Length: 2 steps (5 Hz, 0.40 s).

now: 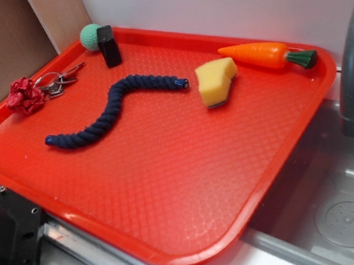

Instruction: Grab the black box.

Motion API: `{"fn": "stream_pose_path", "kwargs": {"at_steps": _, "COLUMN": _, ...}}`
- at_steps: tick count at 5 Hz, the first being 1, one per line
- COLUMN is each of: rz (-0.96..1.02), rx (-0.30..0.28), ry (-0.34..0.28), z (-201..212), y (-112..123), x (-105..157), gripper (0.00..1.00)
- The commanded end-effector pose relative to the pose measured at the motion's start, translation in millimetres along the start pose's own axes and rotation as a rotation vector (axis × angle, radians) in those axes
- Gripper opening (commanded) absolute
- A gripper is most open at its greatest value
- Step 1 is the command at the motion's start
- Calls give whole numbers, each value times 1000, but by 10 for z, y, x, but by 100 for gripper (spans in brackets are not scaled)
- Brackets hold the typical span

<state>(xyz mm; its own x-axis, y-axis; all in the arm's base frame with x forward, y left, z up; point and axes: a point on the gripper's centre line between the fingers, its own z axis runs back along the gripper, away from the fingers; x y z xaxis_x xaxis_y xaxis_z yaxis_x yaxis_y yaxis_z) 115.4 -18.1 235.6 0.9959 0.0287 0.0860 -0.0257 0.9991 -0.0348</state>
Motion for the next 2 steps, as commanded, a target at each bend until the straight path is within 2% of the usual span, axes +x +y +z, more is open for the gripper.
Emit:
{"fn": "stream_pose_path", "kwargs": {"at_steps": 1, "rz": 0, "rx": 0, "ry": 0, "z": 0, "y": 0, "x": 0, "gripper": 100}}
{"fn": "stream_pose_path", "kwargs": {"at_steps": 2, "rz": 173, "rx": 102, "ry": -141, "z": -105, "y": 240, "x": 375, "gripper": 100}}
